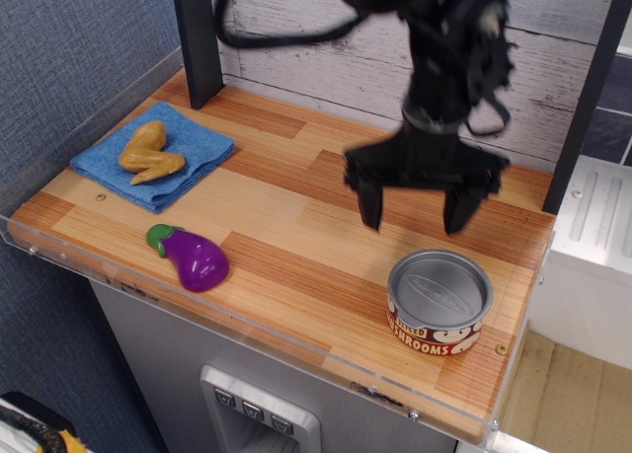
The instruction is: Move vessel diagonally from top to bottom
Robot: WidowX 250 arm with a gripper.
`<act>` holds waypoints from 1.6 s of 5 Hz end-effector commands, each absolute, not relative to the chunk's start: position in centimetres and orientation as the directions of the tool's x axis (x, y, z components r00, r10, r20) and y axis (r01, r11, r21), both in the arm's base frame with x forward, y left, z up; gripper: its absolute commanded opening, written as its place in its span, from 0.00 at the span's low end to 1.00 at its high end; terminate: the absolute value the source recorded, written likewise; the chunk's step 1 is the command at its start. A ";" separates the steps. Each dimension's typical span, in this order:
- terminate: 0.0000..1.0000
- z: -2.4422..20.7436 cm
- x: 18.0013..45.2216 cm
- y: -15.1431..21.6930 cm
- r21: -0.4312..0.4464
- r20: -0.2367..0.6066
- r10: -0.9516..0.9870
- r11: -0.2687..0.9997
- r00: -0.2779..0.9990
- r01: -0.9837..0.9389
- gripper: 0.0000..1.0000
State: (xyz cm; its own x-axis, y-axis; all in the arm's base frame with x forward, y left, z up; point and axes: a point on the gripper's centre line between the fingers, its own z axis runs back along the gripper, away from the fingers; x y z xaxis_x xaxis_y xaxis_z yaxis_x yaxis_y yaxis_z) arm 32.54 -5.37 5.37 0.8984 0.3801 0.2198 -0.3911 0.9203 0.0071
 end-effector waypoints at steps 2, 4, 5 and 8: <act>0.00 10.9 30.8 7.0 0.171 0.197 0.510 0.823 0.837 -0.541 1.00; 0.00 12.0 26.9 14.4 0.108 0.131 0.475 0.866 0.870 -0.489 1.00; 0.00 12.1 25.1 17.0 0.111 0.151 0.445 0.880 0.883 -0.463 1.00; 1.00 12.8 22.6 18.7 0.136 0.210 0.522 0.822 0.827 -0.553 1.00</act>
